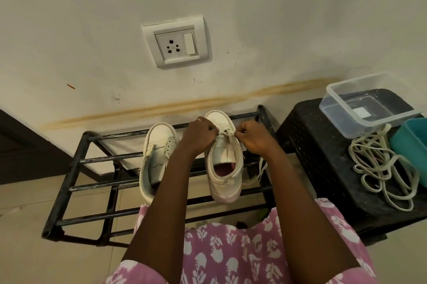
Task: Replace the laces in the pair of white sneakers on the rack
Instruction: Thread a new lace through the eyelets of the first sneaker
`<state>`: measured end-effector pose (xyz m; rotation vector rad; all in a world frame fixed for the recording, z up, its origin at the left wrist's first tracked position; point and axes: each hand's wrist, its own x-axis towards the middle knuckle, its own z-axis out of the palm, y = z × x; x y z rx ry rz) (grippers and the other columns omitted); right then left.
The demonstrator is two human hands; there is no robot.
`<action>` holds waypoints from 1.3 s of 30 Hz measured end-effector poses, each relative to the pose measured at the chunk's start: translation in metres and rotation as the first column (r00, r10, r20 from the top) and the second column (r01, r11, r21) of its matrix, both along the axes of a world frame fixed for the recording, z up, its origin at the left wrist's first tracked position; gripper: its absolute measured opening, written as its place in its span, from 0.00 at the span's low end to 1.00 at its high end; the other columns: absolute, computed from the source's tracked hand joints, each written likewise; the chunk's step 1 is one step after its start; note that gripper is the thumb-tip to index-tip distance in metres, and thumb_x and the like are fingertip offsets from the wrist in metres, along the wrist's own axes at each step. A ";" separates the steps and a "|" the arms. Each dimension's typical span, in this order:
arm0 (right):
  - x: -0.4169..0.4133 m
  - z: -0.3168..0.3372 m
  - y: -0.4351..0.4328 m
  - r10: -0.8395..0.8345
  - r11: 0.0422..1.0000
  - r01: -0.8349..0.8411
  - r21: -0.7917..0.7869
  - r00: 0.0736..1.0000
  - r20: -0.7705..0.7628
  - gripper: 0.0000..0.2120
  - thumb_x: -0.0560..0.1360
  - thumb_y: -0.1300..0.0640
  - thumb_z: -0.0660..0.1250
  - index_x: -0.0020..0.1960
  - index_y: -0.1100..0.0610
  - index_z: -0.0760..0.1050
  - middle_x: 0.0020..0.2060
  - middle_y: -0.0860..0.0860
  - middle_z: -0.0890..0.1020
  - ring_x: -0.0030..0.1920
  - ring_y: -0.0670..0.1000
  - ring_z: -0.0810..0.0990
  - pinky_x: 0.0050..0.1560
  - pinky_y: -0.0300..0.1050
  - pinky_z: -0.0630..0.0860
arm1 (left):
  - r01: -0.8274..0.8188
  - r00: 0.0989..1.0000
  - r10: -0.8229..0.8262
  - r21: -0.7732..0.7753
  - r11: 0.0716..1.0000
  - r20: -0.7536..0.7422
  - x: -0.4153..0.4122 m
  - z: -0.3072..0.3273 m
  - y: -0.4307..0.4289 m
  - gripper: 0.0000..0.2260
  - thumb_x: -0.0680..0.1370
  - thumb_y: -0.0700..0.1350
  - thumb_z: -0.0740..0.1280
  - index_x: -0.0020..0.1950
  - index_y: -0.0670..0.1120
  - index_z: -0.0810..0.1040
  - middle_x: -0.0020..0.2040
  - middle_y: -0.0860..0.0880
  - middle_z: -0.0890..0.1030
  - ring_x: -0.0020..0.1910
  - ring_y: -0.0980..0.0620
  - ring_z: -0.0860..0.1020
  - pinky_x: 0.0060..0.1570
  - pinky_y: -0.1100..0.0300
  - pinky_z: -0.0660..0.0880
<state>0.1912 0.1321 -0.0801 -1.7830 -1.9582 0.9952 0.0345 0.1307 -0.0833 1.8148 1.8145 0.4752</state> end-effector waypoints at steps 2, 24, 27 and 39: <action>0.004 0.002 0.000 -0.010 0.998 0.007 -0.055 0.999 -0.051 0.14 0.78 0.60 0.60 0.35 0.63 0.73 0.30 0.55 0.72 0.31 0.50 0.69 0.33 0.43 0.65 | 0.000 1.000 0.000 -0.013 1.000 -0.007 0.000 -0.001 0.000 0.12 0.78 0.46 0.64 0.54 0.41 0.82 0.60 0.41 0.75 0.60 0.42 0.73 0.60 0.52 0.69; 0.012 0.000 -0.001 -0.083 0.981 0.105 -0.161 0.986 0.142 0.13 0.78 0.66 0.58 0.57 0.64 0.78 0.56 0.60 0.80 0.56 0.57 0.77 0.58 0.49 0.73 | 0.006 0.998 -0.007 0.005 1.000 0.063 -0.004 0.000 -0.003 0.11 0.78 0.50 0.64 0.53 0.45 0.82 0.55 0.44 0.77 0.55 0.47 0.74 0.48 0.62 0.63; 0.016 0.002 -0.001 -0.092 0.988 0.105 -0.113 0.989 0.117 0.12 0.77 0.66 0.60 0.56 0.63 0.80 0.56 0.58 0.81 0.57 0.56 0.78 0.61 0.48 0.73 | -0.014 0.997 0.013 0.014 1.000 0.072 -0.004 0.000 -0.002 0.11 0.78 0.50 0.65 0.53 0.46 0.82 0.56 0.44 0.77 0.56 0.47 0.74 0.48 0.62 0.63; 0.001 -0.008 0.000 -0.118 0.993 0.119 0.000 0.989 -0.090 0.08 0.76 0.64 0.65 0.53 0.63 0.81 0.50 0.58 0.82 0.48 0.51 0.78 0.49 0.41 0.71 | 0.020 0.987 -0.026 0.039 0.999 0.158 0.009 0.002 -0.002 0.10 0.76 0.49 0.67 0.54 0.50 0.84 0.57 0.49 0.81 0.61 0.48 0.74 0.63 0.48 0.68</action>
